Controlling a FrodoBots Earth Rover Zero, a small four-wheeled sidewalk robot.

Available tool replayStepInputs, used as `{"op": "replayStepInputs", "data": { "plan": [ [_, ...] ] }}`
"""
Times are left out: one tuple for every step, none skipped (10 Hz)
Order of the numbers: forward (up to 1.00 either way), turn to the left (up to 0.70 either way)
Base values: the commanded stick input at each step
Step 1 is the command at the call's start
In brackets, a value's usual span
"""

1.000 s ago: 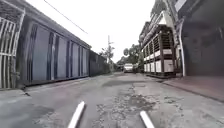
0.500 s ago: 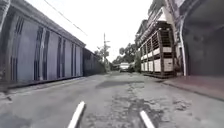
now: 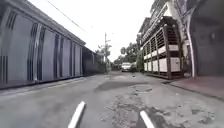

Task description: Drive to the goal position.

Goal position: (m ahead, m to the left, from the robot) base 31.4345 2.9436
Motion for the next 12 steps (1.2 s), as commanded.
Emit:
{"op": "replayStepInputs", "data": {
  "plan": [
    [0.85,0.00],
    [0.85,0.00],
    [0.85,0.00],
    [0.85,0.00],
    [0.85,0.00],
    [0.85,0.00],
    [0.85,0.00],
    [0.85,0.00],
    [0.85,0.00],
    [0.85,0.00],
    [0.85,0.00],
    [0.85,0.00]
  ]
}}
